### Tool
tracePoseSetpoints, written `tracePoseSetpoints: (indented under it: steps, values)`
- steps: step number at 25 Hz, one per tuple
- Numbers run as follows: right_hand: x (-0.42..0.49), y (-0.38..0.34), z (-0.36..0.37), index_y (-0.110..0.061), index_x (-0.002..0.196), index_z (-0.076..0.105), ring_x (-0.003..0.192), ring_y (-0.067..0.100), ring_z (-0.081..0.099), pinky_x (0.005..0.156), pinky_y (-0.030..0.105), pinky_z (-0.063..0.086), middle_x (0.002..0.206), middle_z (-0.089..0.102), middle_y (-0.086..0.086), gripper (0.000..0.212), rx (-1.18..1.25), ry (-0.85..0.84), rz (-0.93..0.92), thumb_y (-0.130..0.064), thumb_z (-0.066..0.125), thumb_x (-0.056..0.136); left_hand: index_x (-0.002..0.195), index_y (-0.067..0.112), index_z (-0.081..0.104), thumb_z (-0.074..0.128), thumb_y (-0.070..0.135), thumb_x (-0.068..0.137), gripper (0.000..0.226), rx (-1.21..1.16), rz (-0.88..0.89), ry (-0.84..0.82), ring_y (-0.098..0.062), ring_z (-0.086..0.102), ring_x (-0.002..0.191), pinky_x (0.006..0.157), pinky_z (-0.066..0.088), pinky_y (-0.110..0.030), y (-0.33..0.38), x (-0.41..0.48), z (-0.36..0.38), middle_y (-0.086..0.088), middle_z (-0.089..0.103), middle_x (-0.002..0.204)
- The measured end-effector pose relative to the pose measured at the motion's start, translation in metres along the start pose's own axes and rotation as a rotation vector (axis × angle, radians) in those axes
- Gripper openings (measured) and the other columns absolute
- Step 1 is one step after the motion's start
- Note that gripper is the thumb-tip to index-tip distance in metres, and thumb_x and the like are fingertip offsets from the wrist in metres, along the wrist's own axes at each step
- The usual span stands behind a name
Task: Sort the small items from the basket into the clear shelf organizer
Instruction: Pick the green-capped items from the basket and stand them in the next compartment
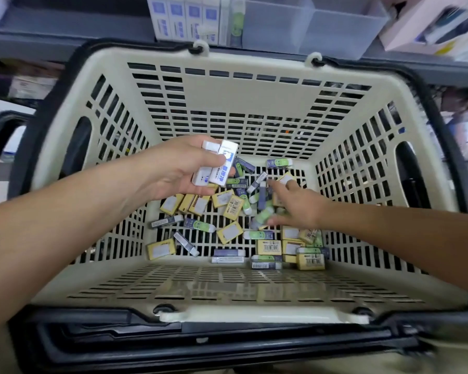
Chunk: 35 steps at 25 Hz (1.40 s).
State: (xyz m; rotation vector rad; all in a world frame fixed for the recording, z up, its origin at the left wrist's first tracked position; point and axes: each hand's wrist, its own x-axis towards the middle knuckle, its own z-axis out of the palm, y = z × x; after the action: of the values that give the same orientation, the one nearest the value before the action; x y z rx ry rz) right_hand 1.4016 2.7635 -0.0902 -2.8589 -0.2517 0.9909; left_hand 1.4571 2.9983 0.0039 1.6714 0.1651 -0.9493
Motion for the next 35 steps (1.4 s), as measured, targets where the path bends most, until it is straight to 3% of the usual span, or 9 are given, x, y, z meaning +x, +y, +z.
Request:
tracePoseSetpoints:
  steps: [5,8,10,16,19,22,26,29,35]
  values:
    - [-0.006,-0.026,-0.01,-0.023,0.129,0.036,0.086,0.019,0.057,0.071,0.035,0.054,0.125,0.044,0.006,0.055,-0.127,0.137,-0.156,-0.049,0.057,0.085,0.104,0.022,0.056,0.055,0.011,0.092,0.016,-0.012,0.001,-0.007,-0.014,0.064,0.075,0.06,0.049,-0.029,0.0,-0.001,0.001,-0.007,0.071,0.094]
    - [-0.01,-0.055,0.008,-0.018,0.1,0.063,0.085,0.016,0.06,0.073,0.034,0.052,0.1,0.065,-0.001,0.026,0.013,-0.057,-0.333,-0.041,0.056,0.089,0.109,0.021,0.056,0.055,0.011,0.092,0.02,-0.013,0.004,-0.013,-0.012,0.066,0.069,0.06,0.051,-0.027,-0.001,0.0,0.001,-0.005,0.072,0.088]
    - [-0.005,-0.07,0.022,-0.017,0.099,0.063,0.091,0.019,0.06,0.068,0.03,0.048,0.099,0.065,-0.001,0.024,-0.017,-0.158,-0.376,-0.038,0.057,0.089,0.105,0.022,0.056,0.055,0.011,0.092,0.017,-0.011,0.001,-0.02,-0.01,0.066,0.065,0.06,0.052,-0.025,-0.002,0.001,0.002,-0.003,0.072,0.085]
    - [0.003,-0.078,0.028,-0.014,0.096,0.059,0.088,0.024,0.055,0.059,0.029,0.041,0.1,0.057,0.003,0.023,-0.209,-0.11,-0.399,-0.034,0.058,0.084,0.106,0.018,0.055,0.054,0.008,0.092,0.017,-0.034,-0.013,-0.016,-0.013,0.067,0.071,0.056,0.055,-0.025,-0.005,0.006,0.0,-0.006,0.072,0.089]
    - [-0.005,-0.071,0.002,-0.014,0.084,0.063,0.074,0.012,0.059,0.063,0.029,0.053,0.075,0.059,-0.009,0.013,0.179,-0.047,-0.229,-0.026,0.064,0.081,0.103,0.015,0.055,0.054,0.005,0.092,0.015,-0.071,-0.021,0.005,-0.016,0.067,0.074,0.055,0.056,-0.026,-0.006,0.009,-0.001,-0.006,0.072,0.087]
    - [-0.023,-0.061,-0.03,-0.009,0.079,0.063,0.051,0.0,0.06,0.048,0.015,0.049,0.063,0.065,-0.004,0.008,0.74,0.104,-0.019,-0.016,0.065,0.084,0.101,0.014,0.054,0.053,0.003,0.092,0.014,-0.142,-0.032,0.085,-0.019,0.067,0.08,0.059,0.056,-0.031,-0.007,0.014,-0.004,-0.007,0.072,0.085]
    - [-0.043,-0.055,-0.065,-0.006,0.082,0.063,0.053,0.007,0.061,0.051,0.017,0.049,0.059,0.067,0.0,0.008,1.112,0.204,-0.057,-0.012,0.063,0.085,0.102,0.012,0.06,0.066,0.019,0.082,0.022,-0.329,-0.036,-0.04,-0.022,0.063,0.092,0.077,0.051,-0.032,-0.009,0.014,0.013,-0.006,0.068,0.092]
    - [-0.049,-0.054,-0.077,-0.01,0.076,0.062,0.049,0.006,0.057,0.048,0.015,0.045,0.057,0.063,-0.001,0.01,1.042,0.178,-0.074,-0.012,0.063,0.086,0.097,0.013,0.063,0.071,0.031,0.066,0.036,-0.407,0.037,-0.24,-0.019,0.069,0.081,0.076,0.055,-0.032,-0.004,0.013,0.036,-0.005,0.071,0.087]
    - [-0.046,-0.027,-0.078,-0.013,0.079,0.068,0.055,0.002,0.06,0.05,0.015,0.049,0.067,0.067,-0.005,0.01,0.607,0.066,0.028,-0.021,0.066,0.084,0.096,0.014,0.056,0.072,0.015,0.078,0.024,-0.337,0.009,0.037,-0.015,0.065,0.069,0.051,0.051,-0.026,-0.013,0.026,0.053,-0.004,0.07,0.082]
